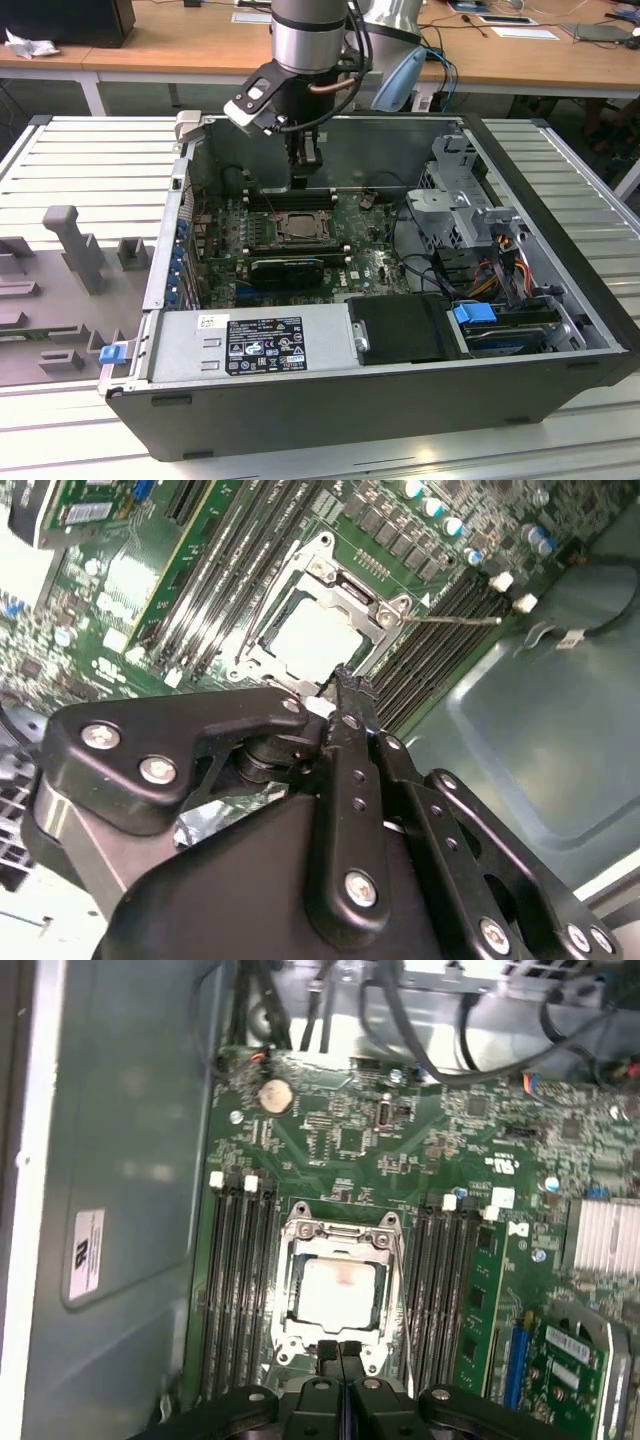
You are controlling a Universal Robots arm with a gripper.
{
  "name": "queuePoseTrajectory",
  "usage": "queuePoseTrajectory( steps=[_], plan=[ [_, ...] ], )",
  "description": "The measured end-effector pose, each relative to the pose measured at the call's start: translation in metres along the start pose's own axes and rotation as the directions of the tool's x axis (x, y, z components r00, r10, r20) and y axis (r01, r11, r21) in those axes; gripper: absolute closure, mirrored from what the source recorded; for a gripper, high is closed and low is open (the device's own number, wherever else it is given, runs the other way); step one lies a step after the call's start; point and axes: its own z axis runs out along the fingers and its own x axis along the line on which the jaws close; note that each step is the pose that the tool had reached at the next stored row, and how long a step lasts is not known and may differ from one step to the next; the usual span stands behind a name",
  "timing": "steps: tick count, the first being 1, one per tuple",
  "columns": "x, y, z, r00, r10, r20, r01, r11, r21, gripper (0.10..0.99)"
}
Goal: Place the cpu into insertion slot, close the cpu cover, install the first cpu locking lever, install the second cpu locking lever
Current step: 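Install the first cpu locking lever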
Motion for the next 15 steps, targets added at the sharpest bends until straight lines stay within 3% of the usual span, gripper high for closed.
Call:
queuePoseTrajectory(
  steps=[7, 9, 10, 15],
  plan=[
    [0.0000, 0.0000, 0.0000, 0.9904, -0.138, 0.0015, 0.138, 0.9904, 0.005, 0.980],
    [0.0000, 0.0000, 0.0000, 0.9808, -0.195, 0.0017, 0.195, 0.9808, 0.007, 0.980],
    [0.0000, 0.0000, 0.0000, 0.9731, -0.230, 0.0017, 0.230, 0.9731, 0.008, 0.980],
    [0.0000, 0.0000, 0.0000, 0.9486, -0.317, 0.0017, 0.317, 0.9485, 0.011, 0.980]
  ],
)
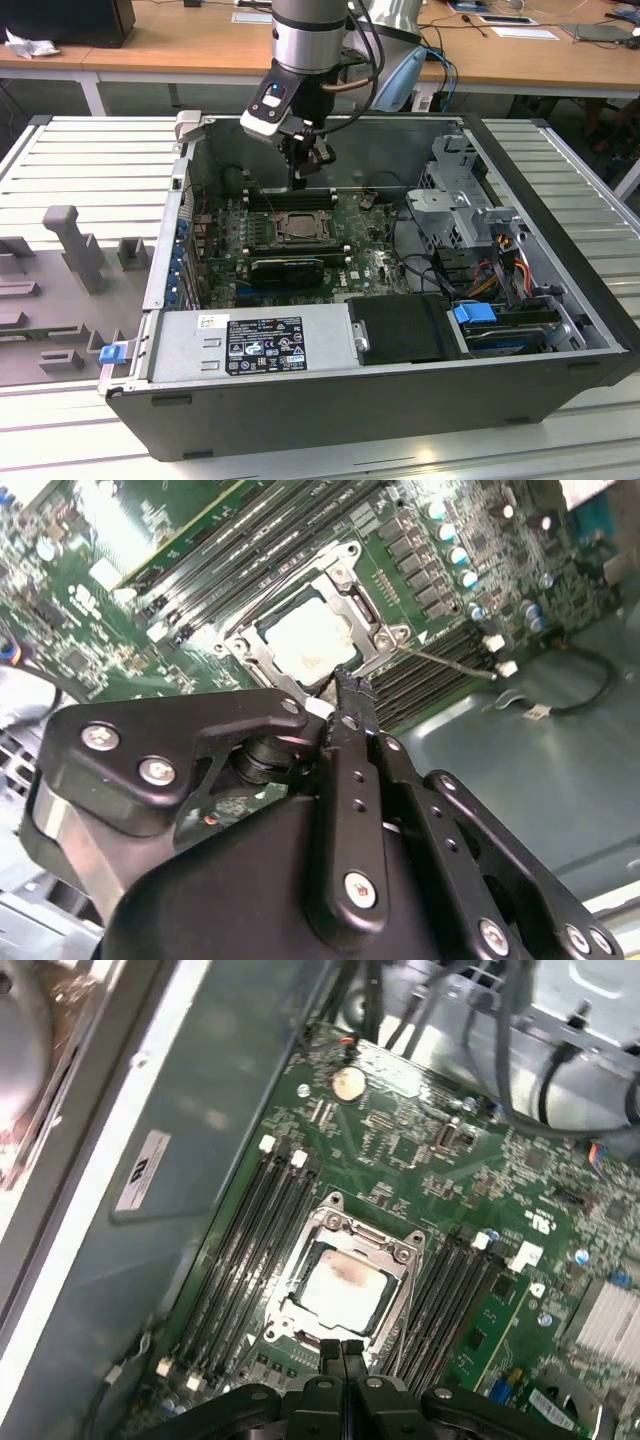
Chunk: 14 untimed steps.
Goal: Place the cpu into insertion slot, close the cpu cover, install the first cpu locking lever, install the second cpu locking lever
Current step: 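Install the first cpu locking lever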
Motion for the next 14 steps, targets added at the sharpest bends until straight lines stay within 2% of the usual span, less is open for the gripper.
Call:
queuePoseTrajectory(
  steps=[5, 7, 11, 12, 13, 14],
  plan=[
    [0.0000, 0.0000, 0.0001, 0.9977, -0.068, 0.0031, 0.068, 0.9977, -0.001, 0.980],
    [0.0000, 0.0000, 0.0001, 0.9925, -0.122, 0.0034, 0.122, 0.9925, 0.001, 0.980],
    [0.0000, 0.0000, 0.0001, 0.9749, -0.222, 0.0038, 0.222, 0.9749, 0.004, 0.980],
    [0.0000, 0.0000, 0.0001, 0.9689, -0.248, 0.0038, 0.247, 0.9689, 0.005, 0.980],
    [0.0000, 0.0000, 0.0001, 0.9589, -0.284, 0.0041, 0.284, 0.9589, 0.006, 0.980],
    [0.0000, 0.0000, 0.0001, 0.9534, -0.302, 0.0042, 0.302, 0.9534, 0.006, 0.980]
  ],
)
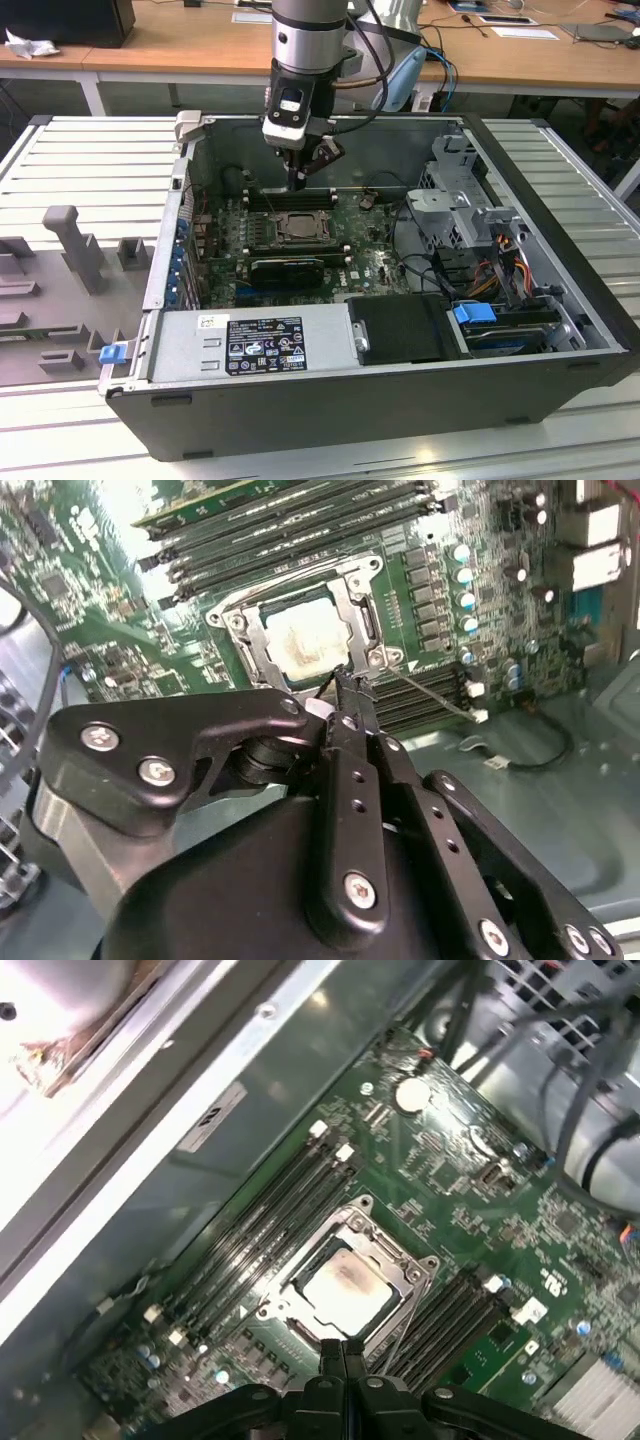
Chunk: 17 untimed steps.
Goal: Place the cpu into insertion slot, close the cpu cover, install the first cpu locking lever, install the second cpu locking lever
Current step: 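Install the first cpu locking lever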
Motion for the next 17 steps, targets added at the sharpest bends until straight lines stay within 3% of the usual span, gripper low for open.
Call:
queuePoseTrajectory(
  steps=[3, 5, 7, 11, 12, 14, 15, 16, 17],
  plan=[
    [0.0000, 0.0000, 0.0000, 0.9955, -0.095, 0.0020, 0.095, 0.9955, 0.001, 0.980],
    [0.0000, 0.0000, 0.0000, 0.9858, -0.168, 0.0036, 0.168, 0.9858, 0.002, 0.980],
    [0.0000, -0.0001, 0.0000, 0.9782, -0.207, 0.0054, 0.207, 0.9783, 0.002, 0.980],
    [0.0000, -0.0001, 0.0000, 0.9608, -0.277, 0.0189, 0.277, 0.9610, -0.004, 0.980],
    [0.0000, 0.0000, 0.0001, 0.9523, -0.304, 0.0246, 0.305, 0.9525, -0.006, 0.980],
    [0.0000, -0.0001, 0.0001, 0.9225, -0.385, 0.0261, 0.385, 0.9228, -0.005, 0.980],
    [0.0000, -0.0001, 0.0002, 0.9128, -0.407, 0.0260, 0.408, 0.9131, -0.004, 0.980],
    [0.0000, -0.0001, 0.0005, 0.8992, -0.437, 0.0262, 0.437, 0.8995, -0.003, 0.980],
    [-0.0001, 0.0000, 0.0008, 0.8818, -0.471, 0.0272, 0.471, 0.8821, -0.003, 0.980]
  ],
)
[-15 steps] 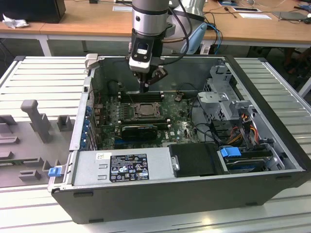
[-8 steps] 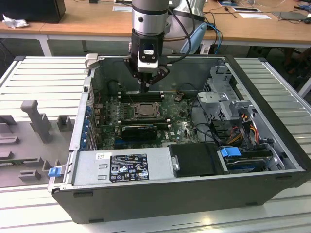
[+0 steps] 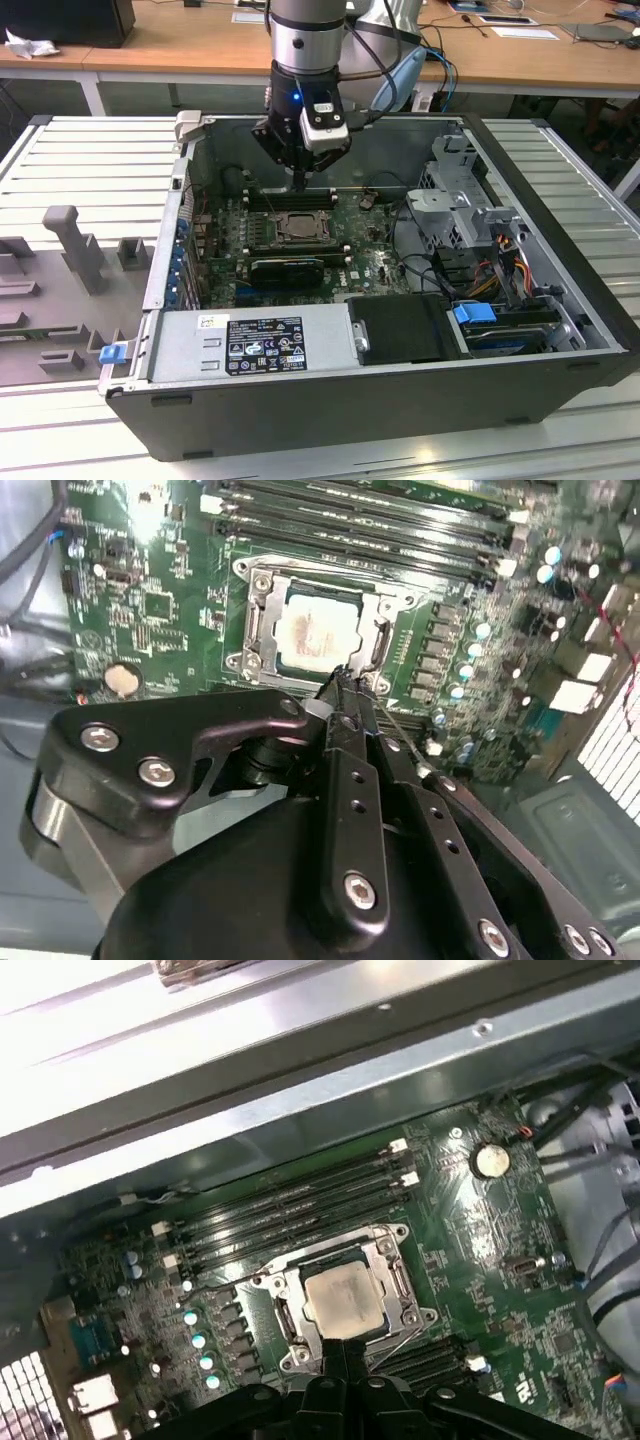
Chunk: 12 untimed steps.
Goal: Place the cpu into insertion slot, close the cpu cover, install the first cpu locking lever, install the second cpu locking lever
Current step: 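Install the first cpu locking lever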
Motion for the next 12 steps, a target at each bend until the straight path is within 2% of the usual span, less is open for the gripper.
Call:
queuePoseTrajectory(
  steps=[2, 3, 5, 7, 8, 9, 11, 12],
  plan=[
    [0.0000, 0.0000, 0.0008, 0.9971, -0.076, 0.0033, 0.076, 0.9971, -0.001, 0.980],
    [0.0000, 0.0000, 0.0017, 0.9925, -0.122, 0.0045, 0.122, 0.9925, -0.002, 0.980],
    [0.0000, -0.0001, 0.0031, 0.9869, -0.161, 0.0040, 0.161, 0.9869, -0.002, 0.980],
    [0.0004, -0.0001, 0.0056, 0.9766, -0.215, 0.0034, 0.215, 0.9766, -0.002, 0.980],
    [0.0025, -0.0008, 0.0065, 0.9751, -0.222, 0.0031, 0.222, 0.9751, -0.002, 0.980],
    [0.0061, -0.0020, 0.0066, 0.9751, -0.222, 0.0041, 0.222, 0.9751, -0.002, 0.980],
    [0.0229, -0.0073, 0.0070, 0.9751, -0.222, 0.0084, 0.222, 0.9751, -0.002, 0.980],
    [0.0268, -0.0085, 0.0072, 0.9750, -0.222, 0.0087, 0.222, 0.9751, -0.002, 0.980]
  ],
)
